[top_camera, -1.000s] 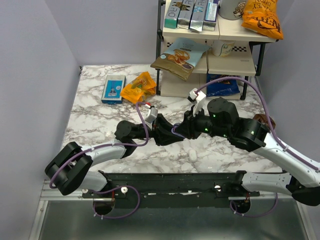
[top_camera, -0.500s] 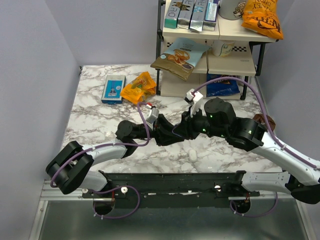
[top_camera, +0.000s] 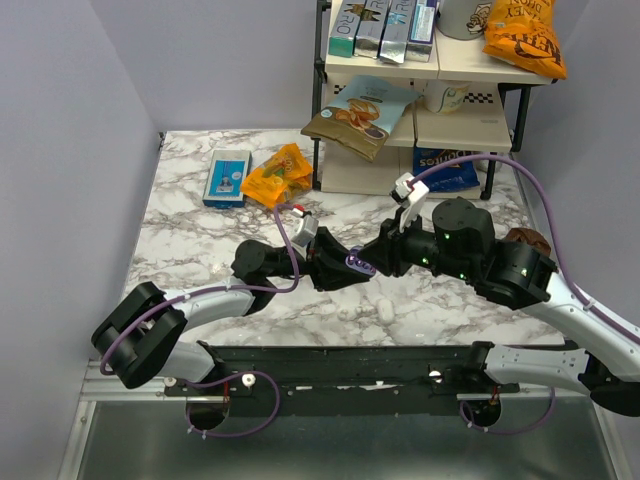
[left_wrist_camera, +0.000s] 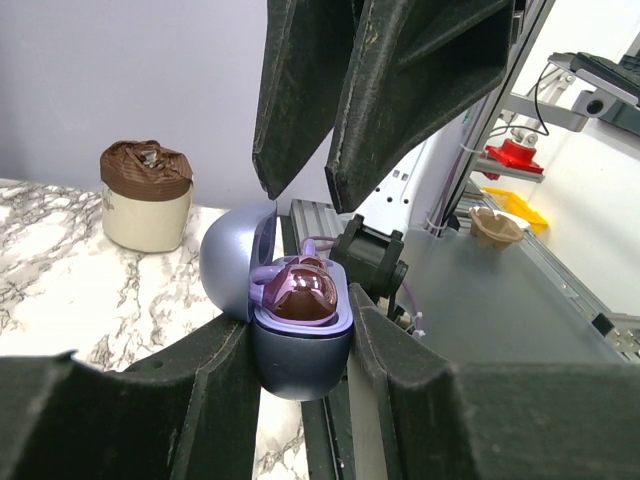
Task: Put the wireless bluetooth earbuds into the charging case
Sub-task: Pick up the earbud from the charging case.
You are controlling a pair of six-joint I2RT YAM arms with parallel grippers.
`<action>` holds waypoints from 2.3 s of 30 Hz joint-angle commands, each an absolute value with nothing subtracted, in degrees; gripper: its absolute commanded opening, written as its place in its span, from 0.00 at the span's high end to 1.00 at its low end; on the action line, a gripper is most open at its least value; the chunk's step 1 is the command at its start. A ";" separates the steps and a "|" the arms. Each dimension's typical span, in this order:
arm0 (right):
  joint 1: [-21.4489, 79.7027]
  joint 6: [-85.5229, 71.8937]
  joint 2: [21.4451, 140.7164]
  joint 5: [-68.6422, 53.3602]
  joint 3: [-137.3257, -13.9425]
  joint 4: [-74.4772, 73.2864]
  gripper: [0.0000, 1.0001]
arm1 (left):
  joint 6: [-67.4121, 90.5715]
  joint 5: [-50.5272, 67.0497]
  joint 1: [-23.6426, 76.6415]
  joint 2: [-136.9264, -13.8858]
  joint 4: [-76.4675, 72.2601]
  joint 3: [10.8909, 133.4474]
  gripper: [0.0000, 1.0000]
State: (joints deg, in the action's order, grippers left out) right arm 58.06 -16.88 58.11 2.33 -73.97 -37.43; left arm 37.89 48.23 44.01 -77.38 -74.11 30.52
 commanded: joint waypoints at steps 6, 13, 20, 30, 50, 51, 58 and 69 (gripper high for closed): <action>58.36 -17.31 58.54 3.25 -74.01 -39.03 0.73 | 36.56 48.16 44.38 -76.29 -92.90 31.90 1.00; 58.36 -16.96 57.74 0.35 -73.74 -36.65 0.80 | 36.30 48.16 44.38 -76.11 -92.29 31.90 1.00; 58.27 -16.26 58.80 -1.32 -73.48 -36.56 0.82 | 36.30 48.08 44.56 -76.29 -91.94 32.17 1.00; 58.27 -15.73 60.12 -1.85 -73.30 -36.82 0.82 | 36.12 48.34 44.74 -76.47 -91.32 32.96 1.00; 58.45 -14.33 62.58 -4.04 -73.39 -39.37 0.83 | 34.72 48.34 44.91 -76.20 -89.30 34.36 1.00; 58.45 -14.33 62.58 -4.04 -73.13 -39.55 0.83 | 34.72 48.34 44.91 -76.11 -89.30 34.45 1.00; 58.53 -13.62 62.32 -3.96 -72.77 -40.08 0.83 | 34.02 48.16 44.91 -76.11 -88.42 34.80 1.00; 58.54 -14.76 60.21 -1.76 -75.84 -39.20 0.68 | 34.54 47.46 44.91 -77.43 -90.26 33.84 1.00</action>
